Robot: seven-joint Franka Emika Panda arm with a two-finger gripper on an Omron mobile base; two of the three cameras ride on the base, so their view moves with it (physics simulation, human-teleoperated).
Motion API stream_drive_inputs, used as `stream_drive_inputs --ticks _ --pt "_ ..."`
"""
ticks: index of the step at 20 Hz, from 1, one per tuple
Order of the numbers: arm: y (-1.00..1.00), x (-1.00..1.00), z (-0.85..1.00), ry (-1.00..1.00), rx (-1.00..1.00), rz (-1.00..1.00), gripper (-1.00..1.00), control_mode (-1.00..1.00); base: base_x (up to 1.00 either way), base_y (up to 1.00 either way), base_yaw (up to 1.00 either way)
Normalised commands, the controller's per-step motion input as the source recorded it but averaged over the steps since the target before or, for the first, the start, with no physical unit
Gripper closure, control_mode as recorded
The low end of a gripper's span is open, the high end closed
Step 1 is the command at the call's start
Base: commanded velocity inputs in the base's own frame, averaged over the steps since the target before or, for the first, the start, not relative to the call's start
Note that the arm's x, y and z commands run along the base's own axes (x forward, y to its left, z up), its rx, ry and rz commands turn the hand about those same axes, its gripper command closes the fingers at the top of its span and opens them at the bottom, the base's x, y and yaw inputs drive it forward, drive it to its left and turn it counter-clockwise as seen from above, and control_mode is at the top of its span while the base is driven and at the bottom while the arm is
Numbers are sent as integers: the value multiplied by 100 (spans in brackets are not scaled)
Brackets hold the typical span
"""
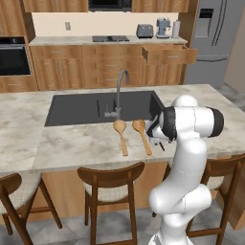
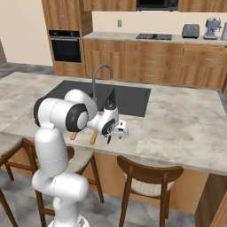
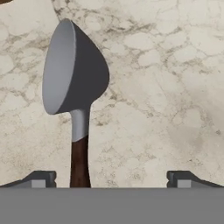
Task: Pick up the metallic utensils from the counter and place them in the open drawer. Make sure not to pick up any wooden utensils.
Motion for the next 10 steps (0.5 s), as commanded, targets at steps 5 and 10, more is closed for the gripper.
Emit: stream_drive_inputs --ticks 5,10 --pt "8 5 -84 -1 0 0 100 -100 0 0 0" --pt "6 3 -68 0 1 0 100 -100 0 0 0"
